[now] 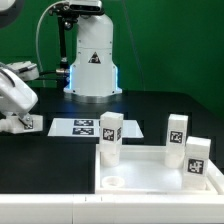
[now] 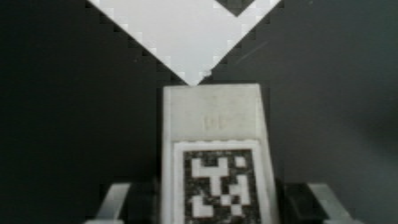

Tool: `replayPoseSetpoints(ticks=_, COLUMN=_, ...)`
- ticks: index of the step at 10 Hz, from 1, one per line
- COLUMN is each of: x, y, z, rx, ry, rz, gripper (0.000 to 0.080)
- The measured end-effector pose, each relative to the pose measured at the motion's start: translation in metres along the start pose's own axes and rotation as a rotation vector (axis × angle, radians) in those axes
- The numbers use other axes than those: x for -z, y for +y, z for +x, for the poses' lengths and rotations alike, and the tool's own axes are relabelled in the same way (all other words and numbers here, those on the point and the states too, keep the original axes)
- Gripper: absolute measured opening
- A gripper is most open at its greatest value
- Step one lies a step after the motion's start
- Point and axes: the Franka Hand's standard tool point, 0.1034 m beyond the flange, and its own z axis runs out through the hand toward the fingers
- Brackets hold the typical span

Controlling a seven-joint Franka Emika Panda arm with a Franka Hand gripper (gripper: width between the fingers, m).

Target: Assemble square table

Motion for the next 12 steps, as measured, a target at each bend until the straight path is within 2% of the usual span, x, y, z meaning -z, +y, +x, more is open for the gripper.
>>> replayPoseSetpoints(ticks=4, x=0.001, y=-0.002, z=0.001, rx=-0.08, ry=-0.002, rz=-0.001, gripper=0.0284)
replayPoseSetpoints(ticks=5, x=0.009, y=-0.012, z=0.009, rx=-0.161, ry=0.002, rz=-0.004, gripper=0.0284)
replayPoseSetpoints(ticks=7, x=0.019, y=-0.031, z=0.026, rx=-0.455, ry=0.038, rz=0.005, gripper=0.0284)
replayPoseSetpoints(ticks=9, x=0.018, y=-0.044, z=0.027, rx=-0.601, ry=0.069, rz=-0.004, gripper=0.0284)
replayPoseSetpoints(ticks=12, x=0.018, y=-0.04, z=0.028, rx=-0.608, ry=0.068, rz=-0.003, gripper=0.0284)
